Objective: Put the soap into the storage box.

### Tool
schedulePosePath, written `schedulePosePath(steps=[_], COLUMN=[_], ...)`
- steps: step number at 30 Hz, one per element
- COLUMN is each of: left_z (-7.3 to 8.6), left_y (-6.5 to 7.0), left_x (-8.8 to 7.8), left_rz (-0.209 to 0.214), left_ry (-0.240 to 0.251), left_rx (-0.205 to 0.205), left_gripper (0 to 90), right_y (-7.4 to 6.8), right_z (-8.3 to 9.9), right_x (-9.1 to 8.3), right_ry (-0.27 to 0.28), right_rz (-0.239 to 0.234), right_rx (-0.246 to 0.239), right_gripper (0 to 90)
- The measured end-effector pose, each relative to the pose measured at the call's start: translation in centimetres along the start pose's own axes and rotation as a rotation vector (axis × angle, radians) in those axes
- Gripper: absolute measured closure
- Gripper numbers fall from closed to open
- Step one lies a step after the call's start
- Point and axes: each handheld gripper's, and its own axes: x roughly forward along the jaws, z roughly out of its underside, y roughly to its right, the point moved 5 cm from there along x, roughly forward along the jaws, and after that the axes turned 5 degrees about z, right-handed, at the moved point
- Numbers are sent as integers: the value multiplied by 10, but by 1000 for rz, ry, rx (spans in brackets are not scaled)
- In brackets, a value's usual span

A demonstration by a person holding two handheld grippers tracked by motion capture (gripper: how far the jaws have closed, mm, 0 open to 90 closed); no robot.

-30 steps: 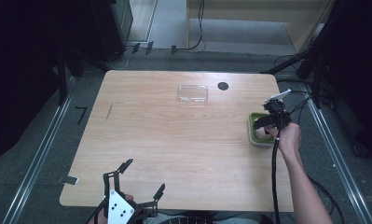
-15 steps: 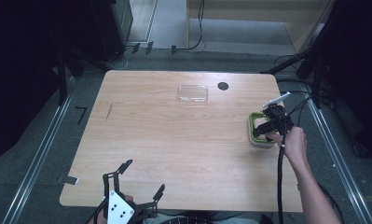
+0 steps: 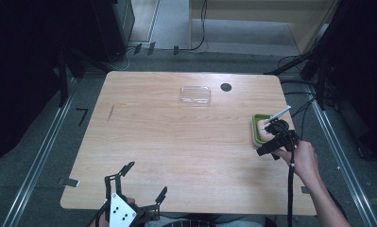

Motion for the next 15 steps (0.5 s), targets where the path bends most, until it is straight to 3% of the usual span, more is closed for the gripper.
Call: schedulePosePath(steps=[9,15], left_z=[0,0], left_y=[0,0], left_x=[1,1], left_rz=[4,3], left_ry=[-2,-2], left_rx=[6,6], left_gripper=[0,0], right_y=[-15,-20], right_z=[23,35], right_x=[11,14], right_ry=[-44,-59], right_rz=[4,2], right_rx=[-70,-75], right_gripper=[126,126])
